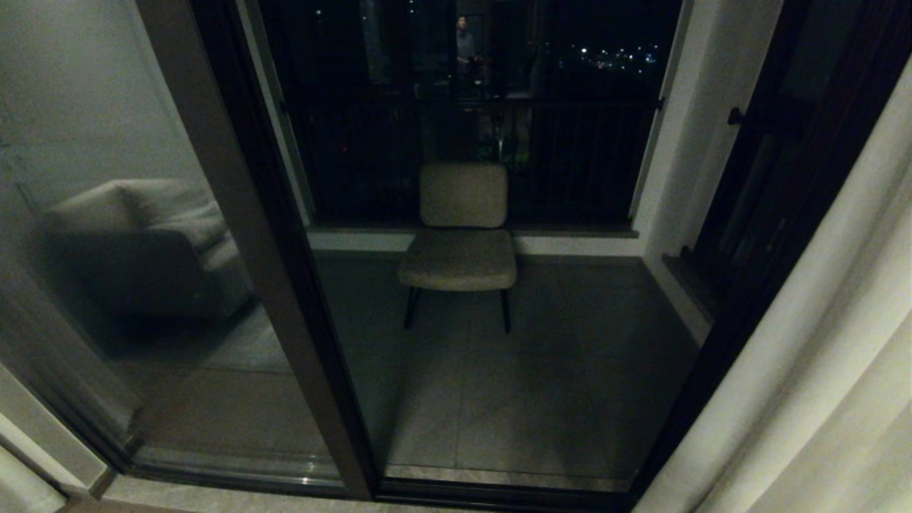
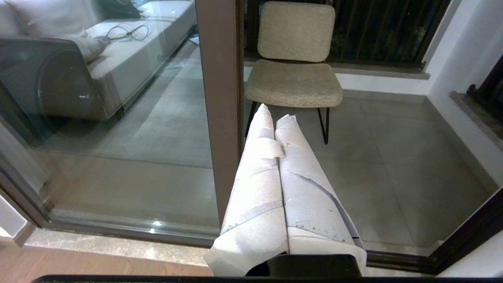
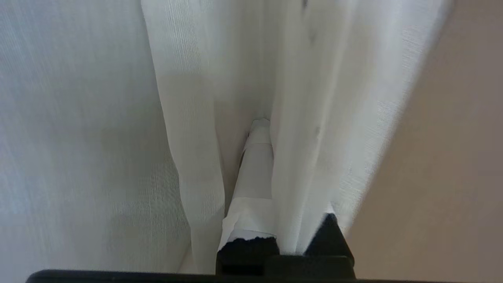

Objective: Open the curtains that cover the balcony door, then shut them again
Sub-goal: Pull the inner curtains open on both sides

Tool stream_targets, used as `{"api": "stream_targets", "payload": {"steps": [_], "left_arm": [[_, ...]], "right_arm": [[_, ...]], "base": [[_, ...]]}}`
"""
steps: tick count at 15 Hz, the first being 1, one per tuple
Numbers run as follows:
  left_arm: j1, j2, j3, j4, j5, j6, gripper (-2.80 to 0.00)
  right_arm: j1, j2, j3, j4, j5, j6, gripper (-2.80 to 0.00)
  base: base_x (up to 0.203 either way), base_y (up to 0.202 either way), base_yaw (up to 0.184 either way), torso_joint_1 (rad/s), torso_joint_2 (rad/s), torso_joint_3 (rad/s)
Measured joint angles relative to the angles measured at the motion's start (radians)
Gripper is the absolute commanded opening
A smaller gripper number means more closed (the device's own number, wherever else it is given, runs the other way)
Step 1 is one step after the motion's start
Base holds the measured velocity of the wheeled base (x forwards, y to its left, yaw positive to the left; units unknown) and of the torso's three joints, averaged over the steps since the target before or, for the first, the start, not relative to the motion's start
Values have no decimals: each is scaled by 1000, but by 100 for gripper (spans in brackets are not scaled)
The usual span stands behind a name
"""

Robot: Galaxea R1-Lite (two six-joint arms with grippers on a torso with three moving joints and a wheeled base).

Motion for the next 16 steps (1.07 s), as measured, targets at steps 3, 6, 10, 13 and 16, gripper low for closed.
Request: {"api": "stream_targets", "payload": {"steps": [3, 6, 10, 13, 16], "left_arm": [[0, 0, 0, 0, 0, 0, -280], [0, 0, 0, 0, 1, 0, -280], [0, 0, 0, 0, 0, 0, -280], [0, 0, 0, 0, 0, 0, -280], [0, 0, 0, 0, 1, 0, -280]], "right_arm": [[12, -71, 83, -3, 144, -3, -280], [36, -175, 189, -2, 283, -2, -280], [103, -342, 356, 9, 414, 26, -280], [202, -463, 488, 25, 491, 65, -280], [321, -549, 608, 28, 509, 75, -280]], "base": [[0, 0, 0, 0, 0, 0], [0, 0, 0, 0, 0, 0], [0, 0, 0, 0, 0, 0], [0, 0, 0, 0, 0, 0], [0, 0, 0, 0, 0, 0]]}}
